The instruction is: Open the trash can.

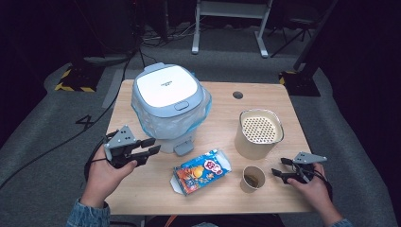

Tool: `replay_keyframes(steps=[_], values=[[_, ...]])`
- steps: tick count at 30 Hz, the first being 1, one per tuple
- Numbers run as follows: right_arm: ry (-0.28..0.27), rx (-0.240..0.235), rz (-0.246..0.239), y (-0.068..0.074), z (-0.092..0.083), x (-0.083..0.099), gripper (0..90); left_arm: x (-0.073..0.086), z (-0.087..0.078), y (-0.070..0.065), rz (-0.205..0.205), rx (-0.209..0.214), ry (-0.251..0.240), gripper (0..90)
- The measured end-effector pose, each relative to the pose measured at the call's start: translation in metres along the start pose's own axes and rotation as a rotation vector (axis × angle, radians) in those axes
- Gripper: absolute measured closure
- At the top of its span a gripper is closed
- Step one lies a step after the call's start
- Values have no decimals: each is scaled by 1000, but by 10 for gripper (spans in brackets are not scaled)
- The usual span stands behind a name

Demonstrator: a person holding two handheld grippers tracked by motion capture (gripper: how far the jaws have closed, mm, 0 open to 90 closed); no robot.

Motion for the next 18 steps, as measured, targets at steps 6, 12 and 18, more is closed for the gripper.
replay_keyframes(steps=[6,12,18], values=[[-4,-6,-6,1,0,0,369,-29,-7,-1,24,31,-58,663],[-8,-12,-13,2,-1,0,391,-57,-9,0,58,42,-116,664],[-16,-9,-10,2,-2,0,502,-81,-7,2,57,47,-196,686]])
Point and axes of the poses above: each handheld gripper's, and its own axes: z roughly forward along the jaws, x roughly out of its underside, y roughly to its left, the point moved 8 cm from there along z, roughly forward along the jaws, and after that the axes turned 7 degrees about y, right-handed, at the moved point
